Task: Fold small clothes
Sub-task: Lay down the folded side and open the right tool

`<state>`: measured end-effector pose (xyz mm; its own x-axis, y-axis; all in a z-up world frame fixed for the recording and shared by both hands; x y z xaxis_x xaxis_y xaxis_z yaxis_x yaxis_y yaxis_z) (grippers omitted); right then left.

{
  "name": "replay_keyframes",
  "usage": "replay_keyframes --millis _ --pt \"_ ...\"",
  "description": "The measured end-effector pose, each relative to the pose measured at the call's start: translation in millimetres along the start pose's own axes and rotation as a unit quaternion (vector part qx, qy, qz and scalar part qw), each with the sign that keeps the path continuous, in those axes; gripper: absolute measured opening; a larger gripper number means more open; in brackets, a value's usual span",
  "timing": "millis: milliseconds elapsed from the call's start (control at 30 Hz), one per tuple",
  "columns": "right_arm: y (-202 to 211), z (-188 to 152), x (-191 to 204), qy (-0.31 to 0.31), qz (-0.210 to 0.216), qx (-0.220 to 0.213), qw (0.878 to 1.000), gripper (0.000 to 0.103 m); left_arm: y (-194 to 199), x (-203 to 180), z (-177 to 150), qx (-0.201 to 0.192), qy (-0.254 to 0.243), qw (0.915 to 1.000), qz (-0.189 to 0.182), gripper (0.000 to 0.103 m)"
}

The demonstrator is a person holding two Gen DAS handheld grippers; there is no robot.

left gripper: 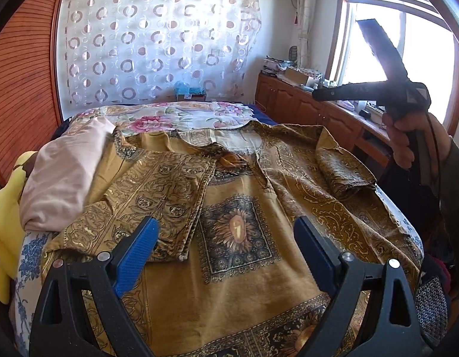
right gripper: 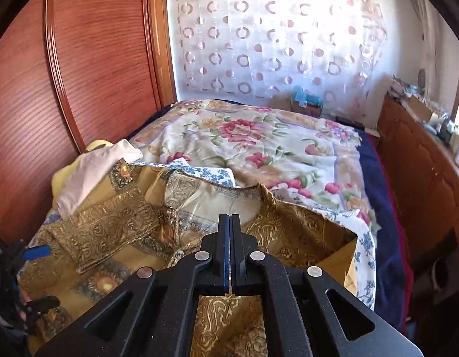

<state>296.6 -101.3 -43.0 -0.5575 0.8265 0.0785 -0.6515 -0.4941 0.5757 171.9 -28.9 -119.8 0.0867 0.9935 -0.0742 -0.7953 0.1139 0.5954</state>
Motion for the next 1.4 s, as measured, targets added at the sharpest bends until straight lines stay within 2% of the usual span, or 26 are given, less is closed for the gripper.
replay_keyframes --millis 100,133,167,233,333,467,600,633,667,767,1000,1233,1400 --pt "4 -13 -10 -0.003 -0.031 0.006 1.0 0.005 -1 2 -3 0.001 0.001 1.0 -0.001 0.093" --pt "5 -21 -23 -0.009 -0.049 0.012 0.999 0.018 -2 3 -4 0.002 0.003 1.0 -0.002 0.093" --pt "9 -25 -25 -0.015 -0.056 0.015 0.998 0.036 -4 3 -5 0.004 0.005 1.0 -0.004 0.093" --pt "12 -41 -45 -0.038 -0.06 0.019 0.997 0.048 -6 1 -7 0.007 0.006 0.9999 -0.007 0.093" --pt "15 -72 -82 -0.08 -0.084 0.04 0.992 0.048 -7 -3 -9 0.01 0.003 0.9999 -0.01 0.093" --pt "11 -105 -112 -0.135 -0.082 0.074 0.985 0.046 -10 -10 -10 0.012 -0.003 0.9998 -0.013 0.093" --pt "4 -118 -111 -0.151 -0.044 0.088 0.984 0.027 -10 -14 -12 0.015 -0.01 0.9997 -0.014 0.093" --pt "4 -117 -110 -0.148 -0.039 0.09 0.984 0.01 -10 -14 -12 0.016 -0.011 0.9997 -0.014 0.093" --pt "3 -116 -106 -0.141 -0.036 0.09 0.985 0.003 -10 -14 -11 0.016 -0.011 0.9997 -0.013 0.093" --pt "11 -113 -104 -0.117 -0.047 0.082 0.989 0.002 -10 -14 -11 0.016 -0.011 0.9997 -0.013 0.093" --pt "34 -67 -81 -0.069 -0.057 0.032 0.995 0.001 -9 -14 -13 0.016 -0.008 0.9998 -0.013 0.093" --pt "20 -28 -49 -0.039 -0.047 0.025 0.998 0.001 -8 -9 -14 0.018 -0.003 0.9998 -0.013 0.093" --pt "10 -4 -35 -0.045 -0.026 0.013 0.999 0.001 -7 -4 -17 0.019 0.001 0.9997 -0.012 0.093"
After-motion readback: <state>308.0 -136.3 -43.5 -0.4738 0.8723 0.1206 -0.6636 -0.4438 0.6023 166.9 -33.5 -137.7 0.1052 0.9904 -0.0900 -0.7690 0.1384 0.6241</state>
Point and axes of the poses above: each gripper's, at about its wrist camera, not at the fingertips, and y roughly against the way its jaws point, x to its left, z to its top, the point moved 10 cm from there along -y, roughly the way its jaws point, and after that the axes turned 7 degrees about z, right-handed, at the moved point
